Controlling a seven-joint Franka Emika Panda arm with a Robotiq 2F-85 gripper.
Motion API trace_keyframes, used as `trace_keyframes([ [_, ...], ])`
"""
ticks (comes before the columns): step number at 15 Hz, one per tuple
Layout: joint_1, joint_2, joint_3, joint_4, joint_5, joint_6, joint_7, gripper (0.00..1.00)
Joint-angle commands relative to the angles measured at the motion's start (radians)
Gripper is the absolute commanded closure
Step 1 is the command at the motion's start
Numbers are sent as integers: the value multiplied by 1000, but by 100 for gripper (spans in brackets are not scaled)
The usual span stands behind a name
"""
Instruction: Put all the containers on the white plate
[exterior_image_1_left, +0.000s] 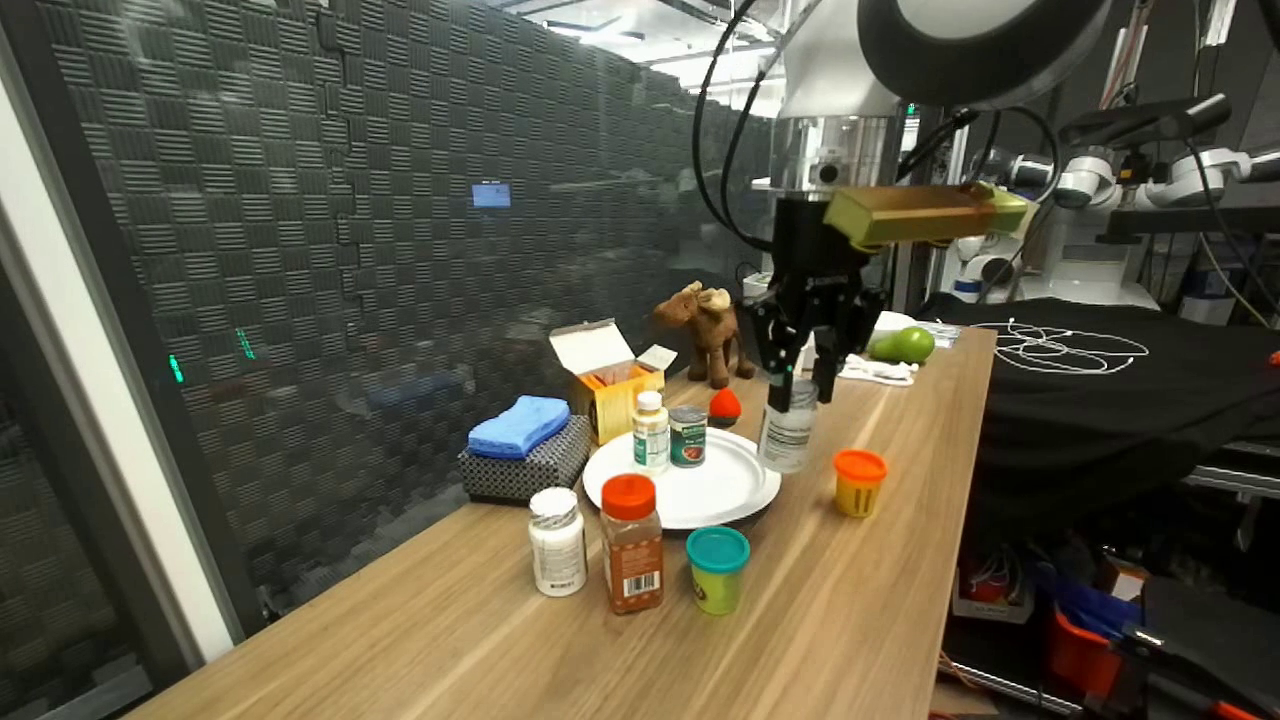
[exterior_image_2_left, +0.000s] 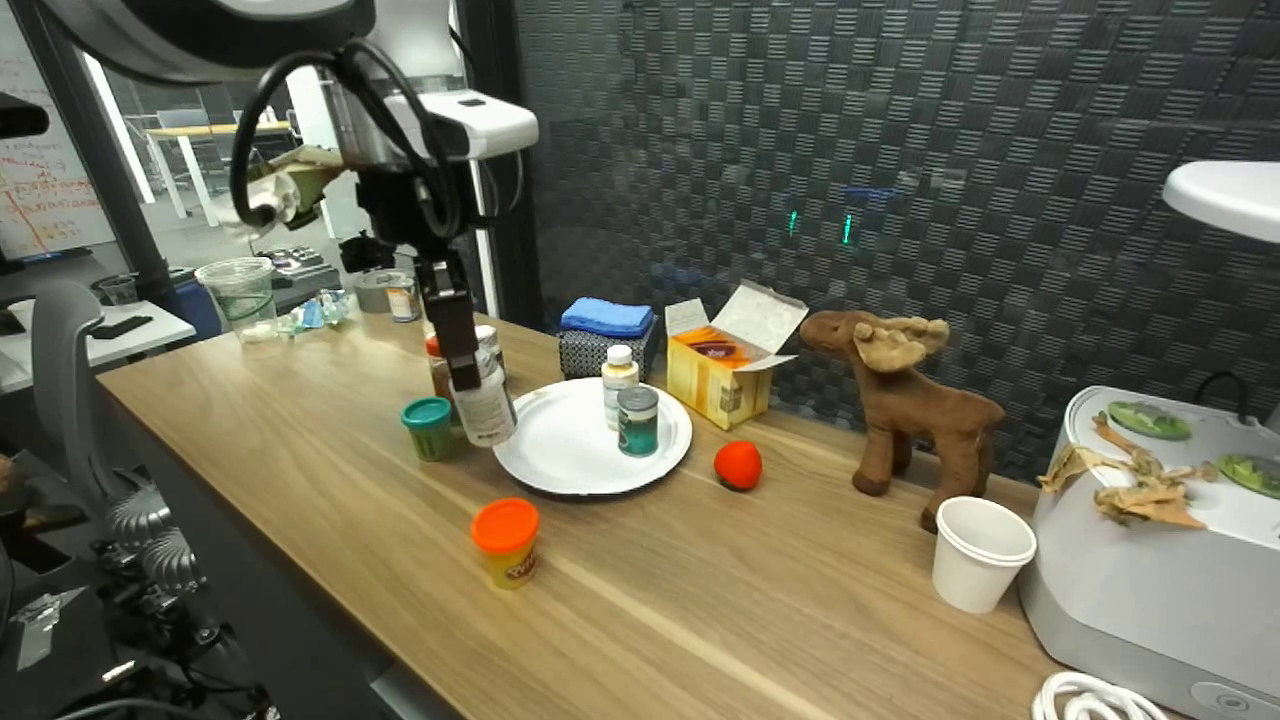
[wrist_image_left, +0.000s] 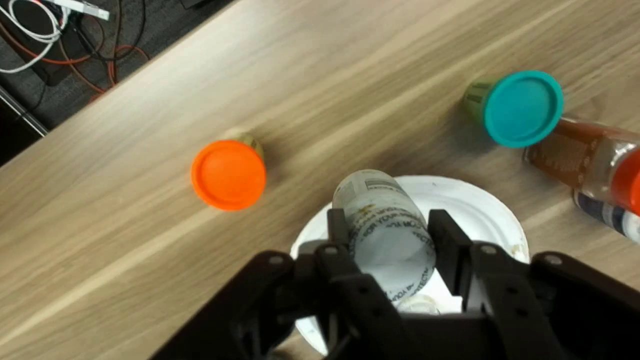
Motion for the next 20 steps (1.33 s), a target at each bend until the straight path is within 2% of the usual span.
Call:
trace_keyframes([
  [1,-19,60,-5,139,19,-50,-79,80],
  [5,-32,158,-25,270,45,-122,-144,80],
  [11,-45,261,-48,381,79,-238,-207,80],
  [17,-64,369,-59,463,143,-233,-274,80],
  [20,-69,420,-67,490,138,-228,-276,80],
])
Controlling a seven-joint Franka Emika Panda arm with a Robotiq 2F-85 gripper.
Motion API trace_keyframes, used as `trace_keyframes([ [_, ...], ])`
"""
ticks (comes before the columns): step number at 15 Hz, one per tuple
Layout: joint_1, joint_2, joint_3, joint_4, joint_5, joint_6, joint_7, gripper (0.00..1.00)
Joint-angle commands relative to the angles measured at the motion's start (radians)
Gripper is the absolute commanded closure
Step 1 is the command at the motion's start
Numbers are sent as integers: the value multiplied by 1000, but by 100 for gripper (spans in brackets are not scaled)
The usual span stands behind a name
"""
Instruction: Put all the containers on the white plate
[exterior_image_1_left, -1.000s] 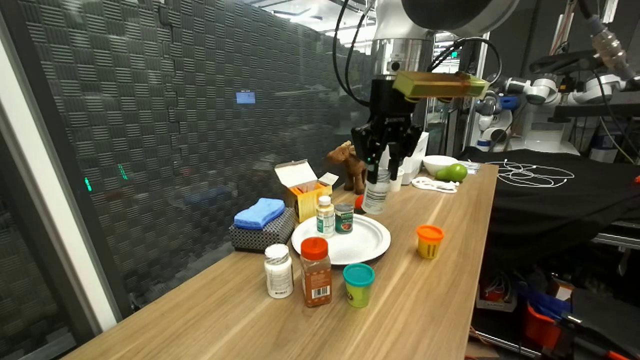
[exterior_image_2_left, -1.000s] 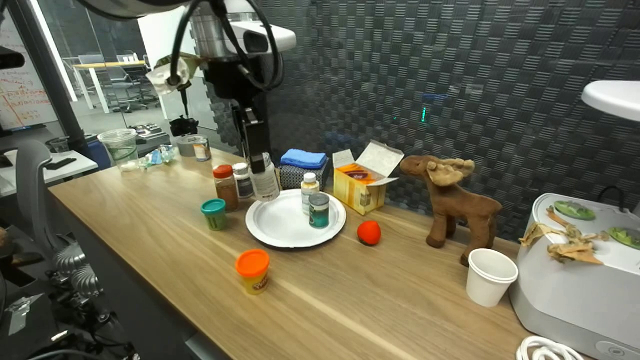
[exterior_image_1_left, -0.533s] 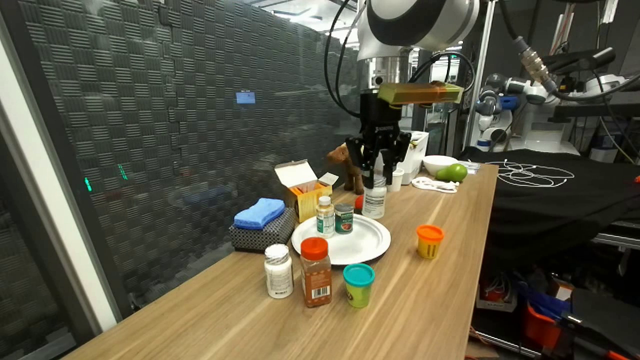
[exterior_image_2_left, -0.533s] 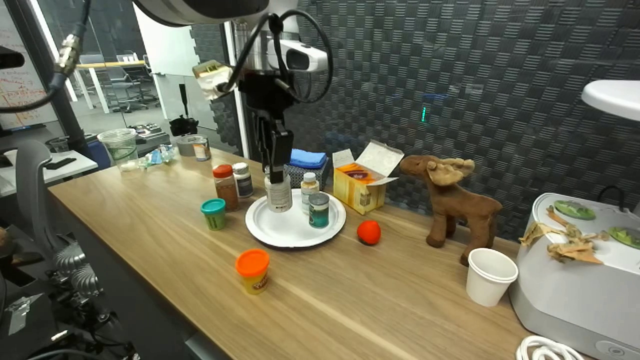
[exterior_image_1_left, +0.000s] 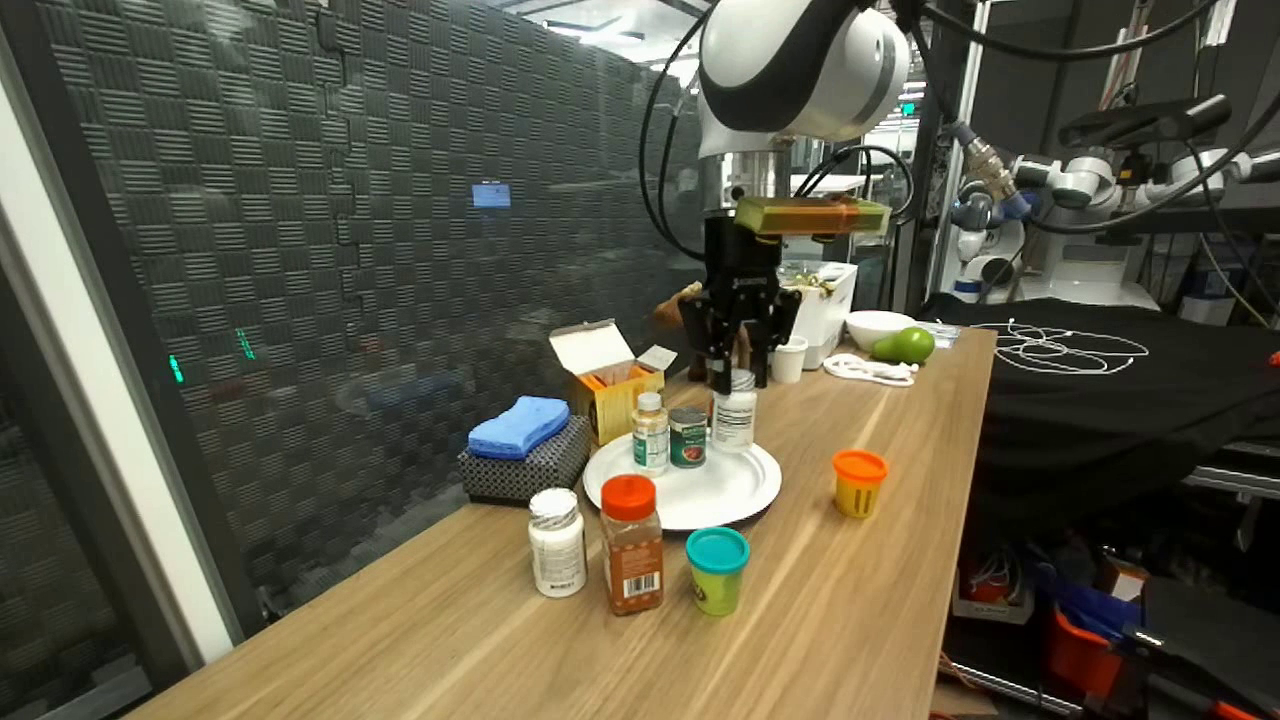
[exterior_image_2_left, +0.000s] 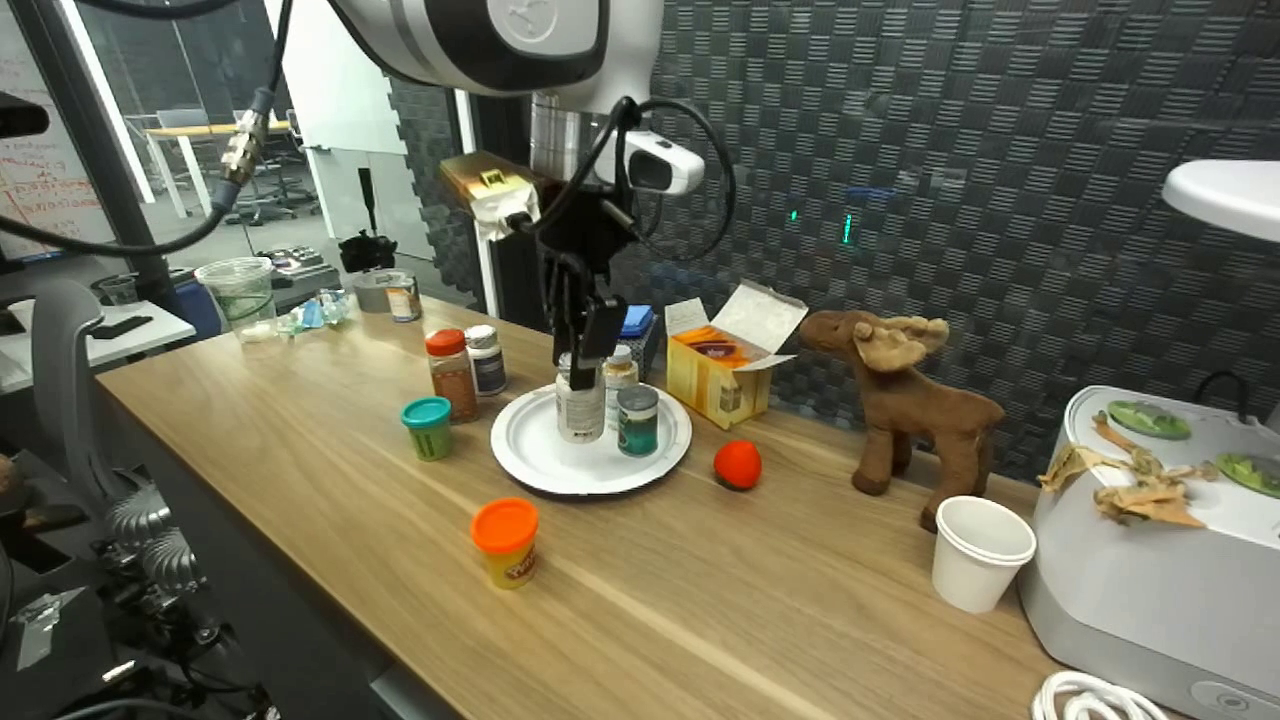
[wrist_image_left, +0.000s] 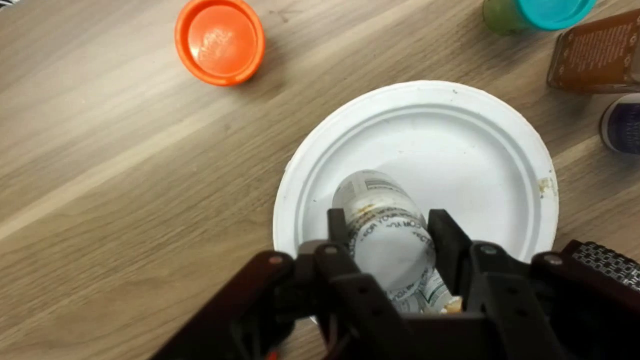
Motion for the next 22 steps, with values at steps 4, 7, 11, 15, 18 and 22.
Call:
trace_keyframes([
  [4,-12,109,-14,97,24,6,-28,80],
  [7,-16,136,-14,113,31,51,-33,80],
  [11,-17,155,-15,122,26,99,-33,80],
  [15,-11,157,-26,109,-5,102,-29,80],
  [18,-10,132,-26,89,-4,87,-31,30],
  [22,-22,37,-18,9,42,125,-44,2],
])
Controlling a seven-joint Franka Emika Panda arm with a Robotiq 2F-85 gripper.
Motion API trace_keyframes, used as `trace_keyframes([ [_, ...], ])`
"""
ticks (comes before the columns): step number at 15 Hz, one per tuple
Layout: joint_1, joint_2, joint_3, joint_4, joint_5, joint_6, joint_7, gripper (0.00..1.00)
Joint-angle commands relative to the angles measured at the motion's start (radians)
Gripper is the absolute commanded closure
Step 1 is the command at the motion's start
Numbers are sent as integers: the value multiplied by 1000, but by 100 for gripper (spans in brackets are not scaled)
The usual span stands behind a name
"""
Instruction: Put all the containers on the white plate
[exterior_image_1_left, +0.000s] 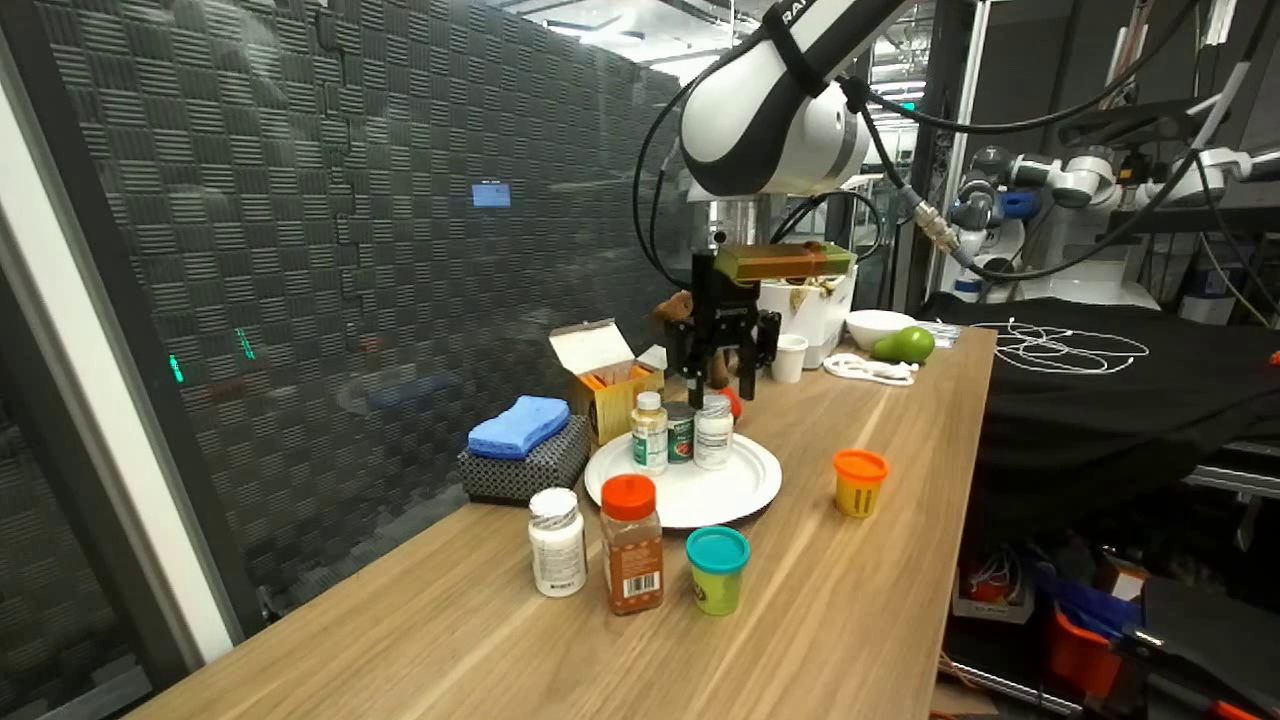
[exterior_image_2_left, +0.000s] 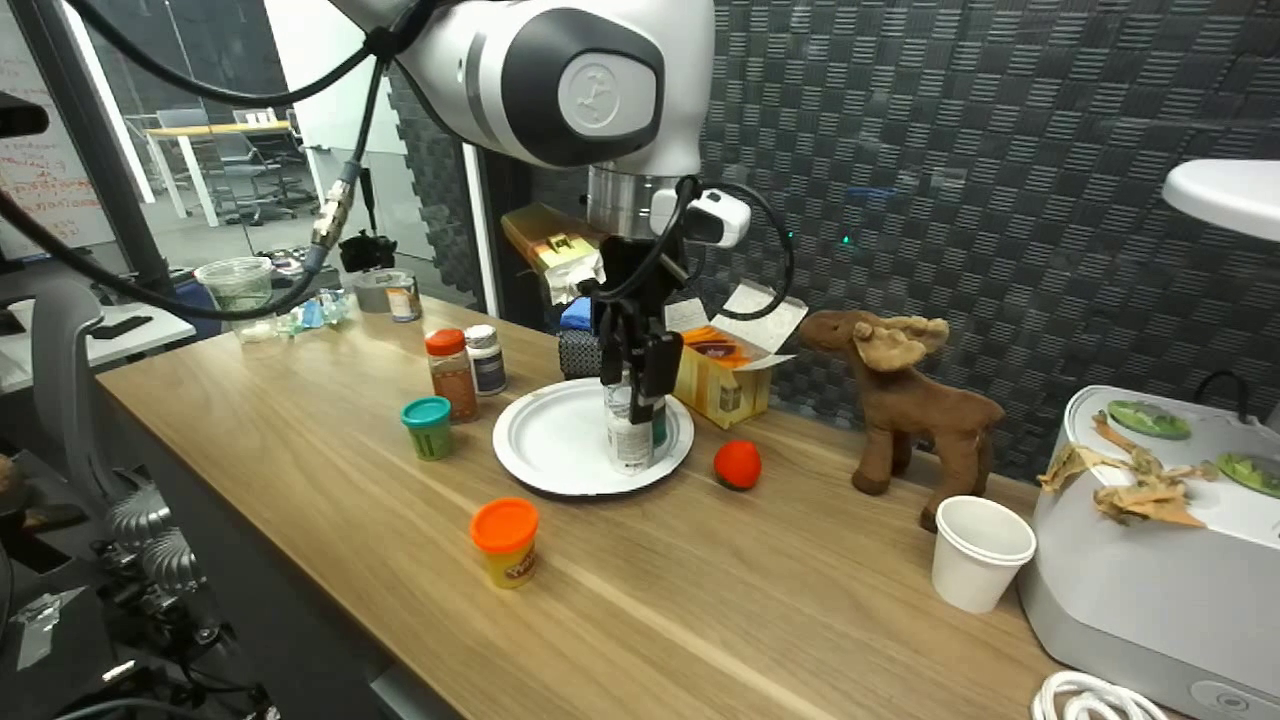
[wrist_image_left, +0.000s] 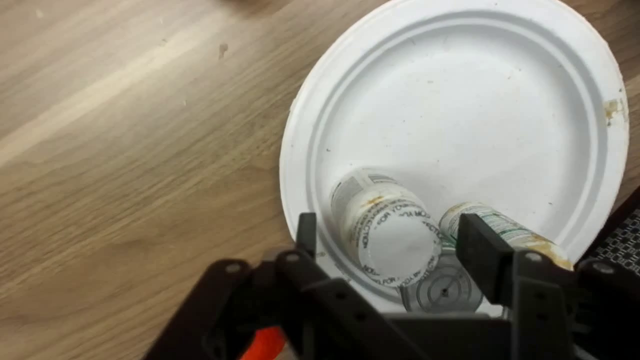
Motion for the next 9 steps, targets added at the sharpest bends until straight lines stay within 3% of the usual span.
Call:
trace_keyframes([
  [1,-6,-137,-4,-113,39,54,-15,0],
  [5,-19,-248,-20,-246,57,120,-14,0],
  [9,-37,-278,-29,-346,124,197,-38,0],
])
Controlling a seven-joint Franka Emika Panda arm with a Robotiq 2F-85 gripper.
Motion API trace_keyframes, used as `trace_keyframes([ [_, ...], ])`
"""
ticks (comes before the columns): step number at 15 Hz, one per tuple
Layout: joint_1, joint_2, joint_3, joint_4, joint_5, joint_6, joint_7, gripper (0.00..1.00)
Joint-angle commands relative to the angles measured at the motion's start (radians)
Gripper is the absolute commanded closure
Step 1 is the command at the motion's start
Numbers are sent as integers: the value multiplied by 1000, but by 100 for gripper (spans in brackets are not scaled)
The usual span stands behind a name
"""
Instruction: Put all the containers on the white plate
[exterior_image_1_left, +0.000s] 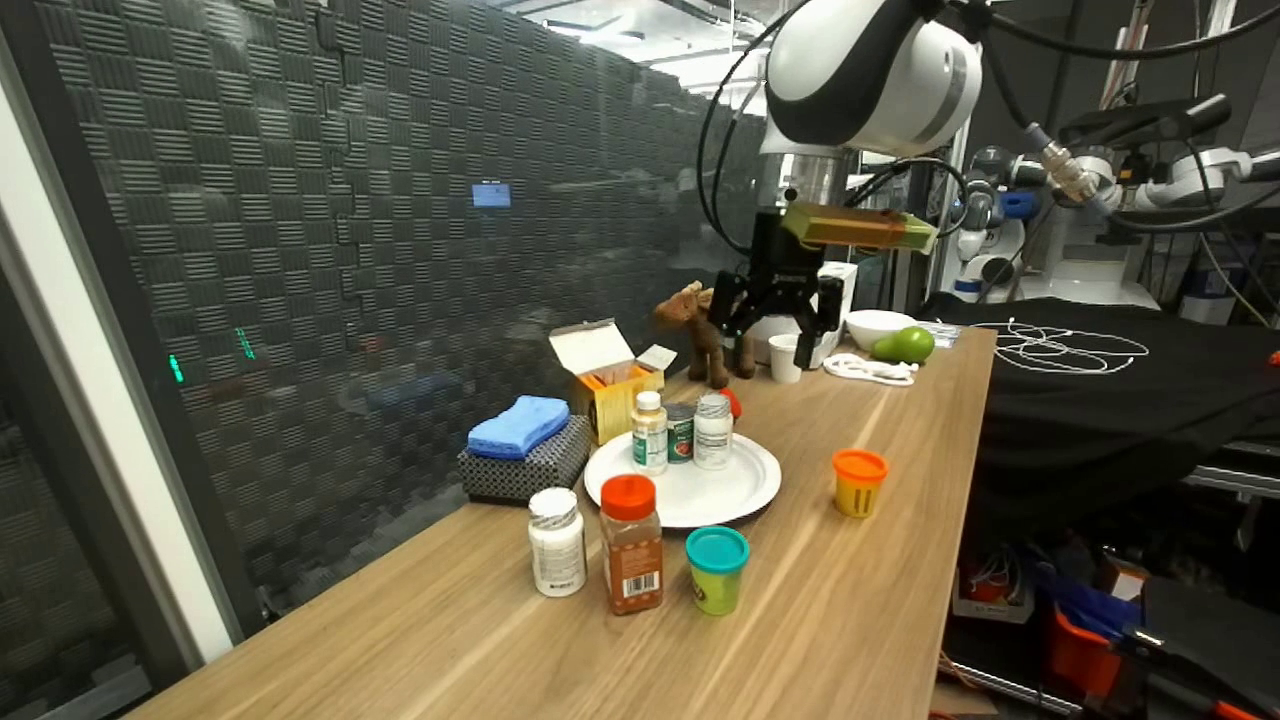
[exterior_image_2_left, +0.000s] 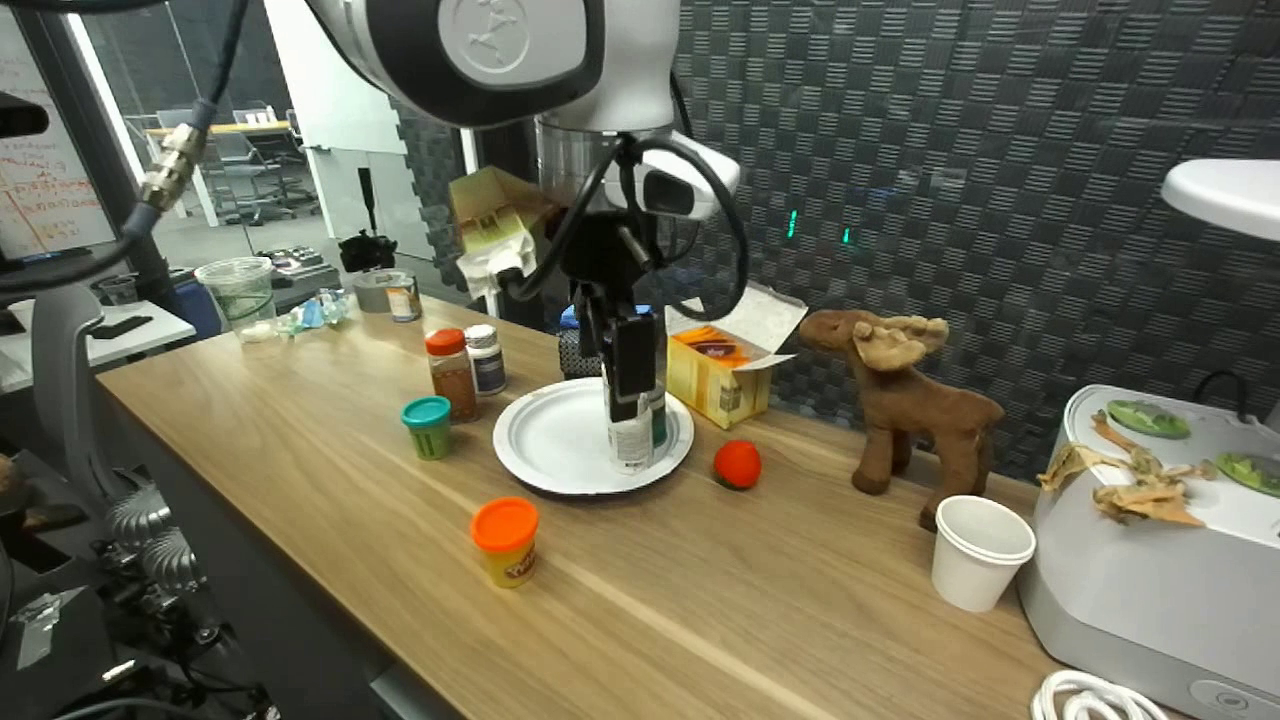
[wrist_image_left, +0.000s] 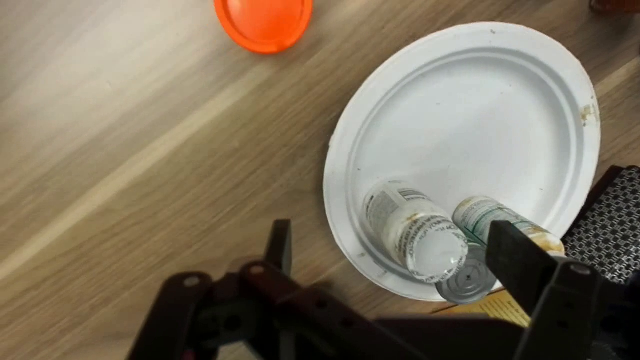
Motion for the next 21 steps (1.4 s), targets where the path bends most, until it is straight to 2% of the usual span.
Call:
trace_keyframes([
  [1,-14,-35,-4,-99,67,94,-35,0],
  [7,-3,-23,-31,-164,-43,181,59,0],
  [11,4,-40,-44,-209,-149,176,145,0],
  [21,34,-53,-28,-285,-158,166,185,0],
])
